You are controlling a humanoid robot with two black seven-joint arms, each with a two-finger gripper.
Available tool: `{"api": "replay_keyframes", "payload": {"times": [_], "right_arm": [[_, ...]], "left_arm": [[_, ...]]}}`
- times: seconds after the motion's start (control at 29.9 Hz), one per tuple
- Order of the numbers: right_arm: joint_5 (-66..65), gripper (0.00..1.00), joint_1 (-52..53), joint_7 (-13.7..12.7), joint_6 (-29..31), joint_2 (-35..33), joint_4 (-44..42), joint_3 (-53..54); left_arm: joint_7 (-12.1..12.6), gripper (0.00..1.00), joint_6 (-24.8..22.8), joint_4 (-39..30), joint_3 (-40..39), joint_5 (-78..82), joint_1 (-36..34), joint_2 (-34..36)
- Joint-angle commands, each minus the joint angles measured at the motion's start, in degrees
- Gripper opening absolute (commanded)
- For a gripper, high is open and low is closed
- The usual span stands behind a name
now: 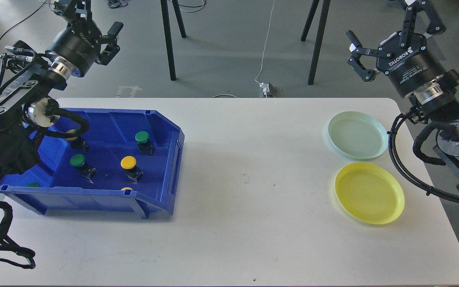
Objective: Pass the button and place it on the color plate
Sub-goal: 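Raise the left gripper away from the blue bin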
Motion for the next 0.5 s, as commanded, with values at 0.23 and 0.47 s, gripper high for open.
{"api": "replay_keyframes", "payload": {"times": [0.23, 0.47], "right_arm": [[-0.1, 0.99, -0.4, -0.1, 0.0, -0.2, -0.2, 0.0], [-0.1, 0.99, -0.7, -0.2, -0.1, -1.7, -0.4, -0.7]], "left_arm": [[0.0, 1.00, 0.0, 1.8, -1.7, -2.6, -0.1, 1.9], [0.0, 1.00, 0.0, -2.4, -7.3, -4.6, 0.1, 1.5]]}}
